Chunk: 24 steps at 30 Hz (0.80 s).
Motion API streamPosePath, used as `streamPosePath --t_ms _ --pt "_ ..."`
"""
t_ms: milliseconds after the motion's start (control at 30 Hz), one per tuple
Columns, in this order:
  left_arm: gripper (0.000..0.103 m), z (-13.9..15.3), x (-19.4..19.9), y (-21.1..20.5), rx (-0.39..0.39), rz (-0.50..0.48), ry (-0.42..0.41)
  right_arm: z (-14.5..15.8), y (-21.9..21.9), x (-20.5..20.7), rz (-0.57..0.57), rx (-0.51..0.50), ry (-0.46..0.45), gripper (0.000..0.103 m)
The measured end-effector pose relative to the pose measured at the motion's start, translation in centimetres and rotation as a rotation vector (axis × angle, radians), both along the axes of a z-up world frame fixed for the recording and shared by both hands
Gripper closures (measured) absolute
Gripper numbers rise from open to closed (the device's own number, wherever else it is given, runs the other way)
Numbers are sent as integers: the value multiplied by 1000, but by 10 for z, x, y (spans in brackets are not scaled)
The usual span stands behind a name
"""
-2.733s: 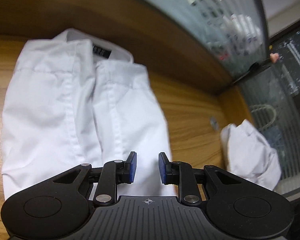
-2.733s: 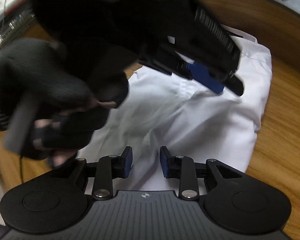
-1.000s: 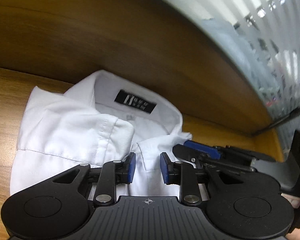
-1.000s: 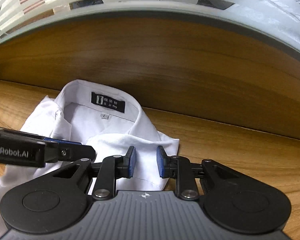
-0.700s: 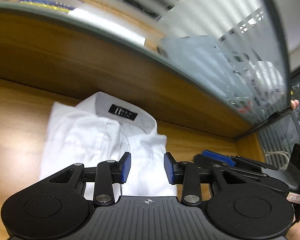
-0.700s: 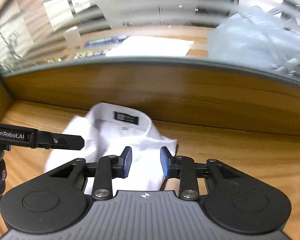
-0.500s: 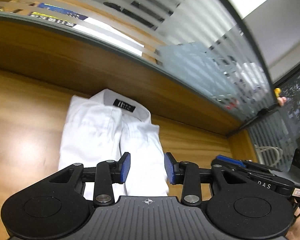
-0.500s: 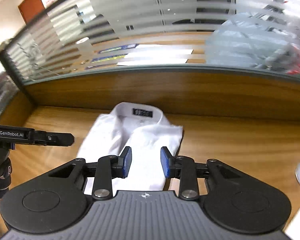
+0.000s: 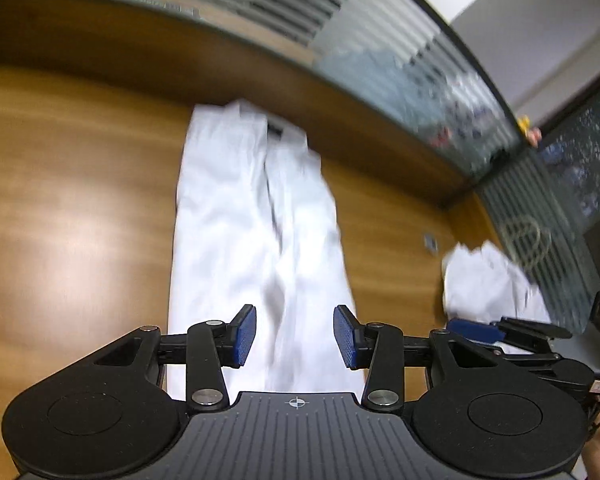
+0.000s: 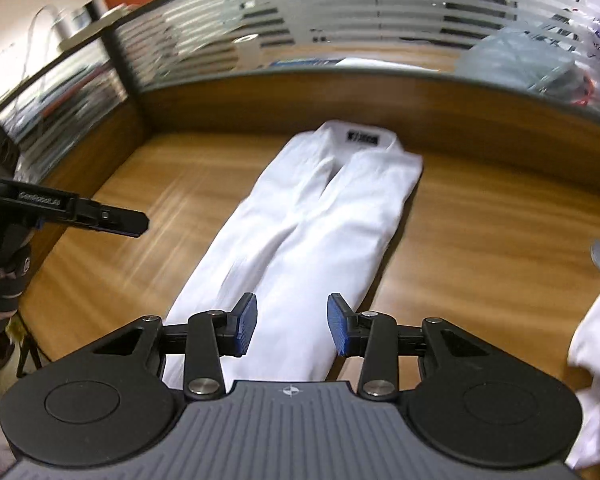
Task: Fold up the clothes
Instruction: 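Pinch the shirt hem with the left tool and straighten it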
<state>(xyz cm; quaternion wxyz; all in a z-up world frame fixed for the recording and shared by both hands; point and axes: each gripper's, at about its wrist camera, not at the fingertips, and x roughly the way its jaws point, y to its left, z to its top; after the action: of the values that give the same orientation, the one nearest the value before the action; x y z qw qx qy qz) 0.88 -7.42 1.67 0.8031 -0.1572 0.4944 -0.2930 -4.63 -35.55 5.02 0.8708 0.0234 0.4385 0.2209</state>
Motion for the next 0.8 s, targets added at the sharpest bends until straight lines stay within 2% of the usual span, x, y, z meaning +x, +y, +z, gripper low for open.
streamPosePath --t_ms 267,367,433,567,600,667,700,733,800 --pt "60 -46 -57 -13 44 -186 41 -46 33 -75 4 -91 42 59" --pt "62 -57 -65 -17 48 -213 44 -62 40 -95 -12 -111 76 59" --pt "69 -64 -69 -19 51 -228 45 -70 41 -104 -33 -119 91 59" --pt "70 -77 -78 -24 55 -256 48 -81 43 -114 -81 -125 115 59" --pt "72 -81 -80 -25 56 -264 49 -83 44 -116 -88 -127 116 59" --pt "83 -87 -85 -27 59 -278 51 -86 45 -119 -95 -131 115 59" --pt "99 -91 -87 -28 60 -285 51 -88 45 -119 -94 -134 113 59" --pt "99 -94 -89 -29 61 -293 52 -89 46 -120 -92 -139 111 59" --pt "99 -82 -92 -18 -28 -291 54 -90 49 -120 -85 -154 110 59"
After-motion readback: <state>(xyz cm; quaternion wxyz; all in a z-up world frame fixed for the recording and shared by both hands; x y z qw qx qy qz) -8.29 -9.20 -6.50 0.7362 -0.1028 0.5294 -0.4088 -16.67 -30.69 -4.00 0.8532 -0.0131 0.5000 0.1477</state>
